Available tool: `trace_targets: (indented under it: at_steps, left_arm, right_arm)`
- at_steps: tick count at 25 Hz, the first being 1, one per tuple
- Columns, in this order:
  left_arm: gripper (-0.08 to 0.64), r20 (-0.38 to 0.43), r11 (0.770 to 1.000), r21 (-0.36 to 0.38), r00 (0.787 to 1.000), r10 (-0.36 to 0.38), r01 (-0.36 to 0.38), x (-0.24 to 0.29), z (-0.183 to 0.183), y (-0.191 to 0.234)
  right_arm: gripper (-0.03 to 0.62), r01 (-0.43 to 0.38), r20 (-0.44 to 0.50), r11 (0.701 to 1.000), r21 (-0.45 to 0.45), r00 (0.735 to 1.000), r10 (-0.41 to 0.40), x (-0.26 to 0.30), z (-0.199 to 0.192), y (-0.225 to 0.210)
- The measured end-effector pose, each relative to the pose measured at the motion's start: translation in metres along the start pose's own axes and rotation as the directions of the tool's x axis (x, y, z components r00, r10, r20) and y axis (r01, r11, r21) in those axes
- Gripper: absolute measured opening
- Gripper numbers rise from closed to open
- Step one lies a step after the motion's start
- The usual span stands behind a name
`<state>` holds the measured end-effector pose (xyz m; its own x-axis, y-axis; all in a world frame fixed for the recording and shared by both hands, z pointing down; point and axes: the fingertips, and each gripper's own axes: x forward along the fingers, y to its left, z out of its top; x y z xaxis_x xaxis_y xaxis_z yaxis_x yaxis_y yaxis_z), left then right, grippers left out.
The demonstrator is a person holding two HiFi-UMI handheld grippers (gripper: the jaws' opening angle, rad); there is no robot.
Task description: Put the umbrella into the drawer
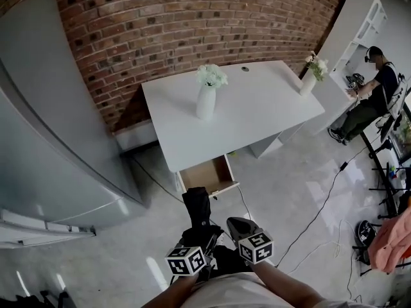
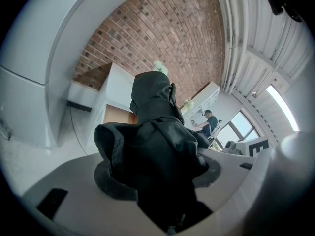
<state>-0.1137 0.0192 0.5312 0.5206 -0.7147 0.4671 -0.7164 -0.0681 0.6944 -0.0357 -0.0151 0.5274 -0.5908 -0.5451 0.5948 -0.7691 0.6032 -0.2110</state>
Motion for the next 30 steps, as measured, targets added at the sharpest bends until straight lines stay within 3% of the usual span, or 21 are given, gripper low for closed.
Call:
trace_targets:
  at_steps: [9,22,30]
  left_arm:
    - [0.261,0.012,0.998,0.004,0.998,0.055,-0.055,0.031,0.027,-0.01]
    - [0.261,-0.011,0.988,-0.005,0.988,0.153,-0.153,0.072,0.027,-0.002]
    - [0.261,-0.087,0.98,-0.017,0.977,0.197,-0.199,0.106,0.001,0.014]
  right_arm:
    - [0.017,-0.085,0.059,0.995,-0.046,0.994,0.088,0.026,0.049,-0.027]
    - [0.017,-0.136,0.046,0.99,-0.036,0.989,0.138,0.034,0.053,-0.067]
    - [0.017,-0.145,0.008,0.989,-0.03,0.989,0.146,0.032,0.041,-0.086]
